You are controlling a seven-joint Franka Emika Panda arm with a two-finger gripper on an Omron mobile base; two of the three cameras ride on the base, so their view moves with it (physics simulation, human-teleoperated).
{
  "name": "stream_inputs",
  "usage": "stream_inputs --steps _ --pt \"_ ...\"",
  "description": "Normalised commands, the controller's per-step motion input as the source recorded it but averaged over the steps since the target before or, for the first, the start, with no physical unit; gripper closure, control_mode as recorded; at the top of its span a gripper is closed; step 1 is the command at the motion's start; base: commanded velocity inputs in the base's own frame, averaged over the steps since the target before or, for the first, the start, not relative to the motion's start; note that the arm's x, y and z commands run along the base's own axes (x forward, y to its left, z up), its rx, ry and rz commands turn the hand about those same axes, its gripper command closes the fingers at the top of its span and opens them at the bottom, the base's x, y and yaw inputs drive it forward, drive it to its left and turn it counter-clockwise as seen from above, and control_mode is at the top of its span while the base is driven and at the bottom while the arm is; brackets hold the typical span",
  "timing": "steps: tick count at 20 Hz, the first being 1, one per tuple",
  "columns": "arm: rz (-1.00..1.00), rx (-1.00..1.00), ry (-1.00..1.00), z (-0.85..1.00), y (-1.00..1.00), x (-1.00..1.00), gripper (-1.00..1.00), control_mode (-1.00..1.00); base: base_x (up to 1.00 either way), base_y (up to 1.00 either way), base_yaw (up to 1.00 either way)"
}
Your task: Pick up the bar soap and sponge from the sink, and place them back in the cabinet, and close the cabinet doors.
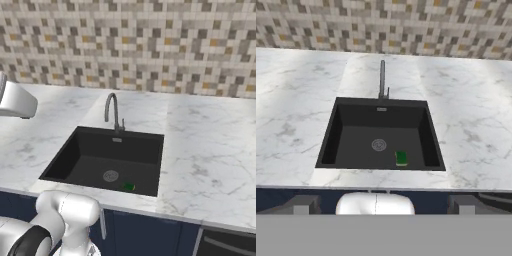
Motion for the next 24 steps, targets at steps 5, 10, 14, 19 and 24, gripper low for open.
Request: stream_inputs --steps 5,10,14,19,24 --pt "0.00 0.00 0.00 0.00 0.00 0.00 -1.00 1.00 0.36 0.00 0.00" --pt "0.00 0.00 0.00 0.00 0.00 0.00 -1.00 1.00 0.31 0.00 0.00" --pt "0.00 0.00 0.00 0.00 0.00 0.00 -1.00 1.00 0.05 0.00 0.00" --pt "0.00 0.00 0.00 0.00 0.00 0.00 -1.00 1.00 0.00 0.00 0.00" --pt "0.00 0.00 0.00 0.00 0.00 0.00 -1.00 1.00 0.00 0.00 0.00"
